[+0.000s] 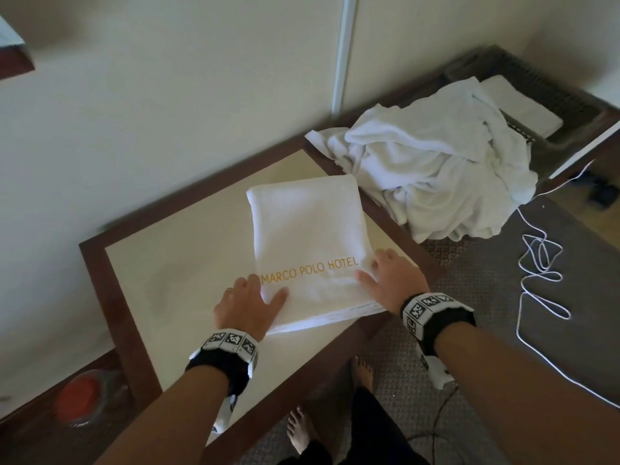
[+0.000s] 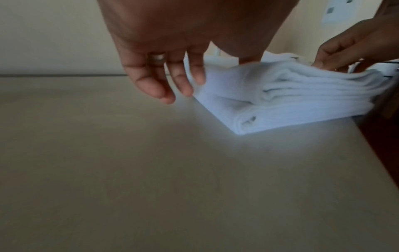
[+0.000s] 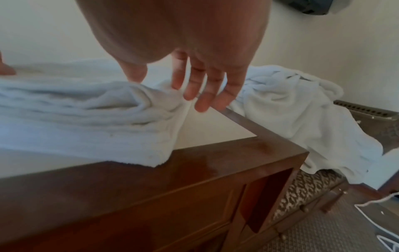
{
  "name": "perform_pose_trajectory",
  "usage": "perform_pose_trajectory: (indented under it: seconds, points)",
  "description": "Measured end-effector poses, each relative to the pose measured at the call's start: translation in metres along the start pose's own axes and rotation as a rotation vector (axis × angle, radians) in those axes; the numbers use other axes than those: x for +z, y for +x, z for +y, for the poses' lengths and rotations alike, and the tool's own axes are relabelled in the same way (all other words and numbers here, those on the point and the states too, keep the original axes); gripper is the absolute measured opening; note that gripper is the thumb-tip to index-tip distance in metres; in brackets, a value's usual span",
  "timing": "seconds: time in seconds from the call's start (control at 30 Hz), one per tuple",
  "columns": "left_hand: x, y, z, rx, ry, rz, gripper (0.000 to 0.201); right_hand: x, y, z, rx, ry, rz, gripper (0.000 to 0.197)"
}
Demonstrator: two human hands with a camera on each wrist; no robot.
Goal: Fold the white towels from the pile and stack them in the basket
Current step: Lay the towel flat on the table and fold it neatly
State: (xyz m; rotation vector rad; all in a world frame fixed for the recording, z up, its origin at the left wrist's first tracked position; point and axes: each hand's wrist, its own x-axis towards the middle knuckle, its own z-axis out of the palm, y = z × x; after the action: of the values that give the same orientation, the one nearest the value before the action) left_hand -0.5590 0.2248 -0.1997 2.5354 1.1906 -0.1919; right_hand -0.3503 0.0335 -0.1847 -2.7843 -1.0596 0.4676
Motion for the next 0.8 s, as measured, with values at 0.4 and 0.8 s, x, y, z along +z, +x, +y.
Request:
perform_pose_trajectory:
  seconds: [0.4,0.8]
  points:
    - [-0.002,0.042,0.039,-0.248,-0.71,-0.11,0.043,0.001,0.031,-0.015,0.338,0.425,-0.163,0.068]
    - [-0.106,0.035,0.233,-0.006,-1.041,0.31,0.028,-0.177,0.076,0.091,-0.027,0.724,0.052,0.048]
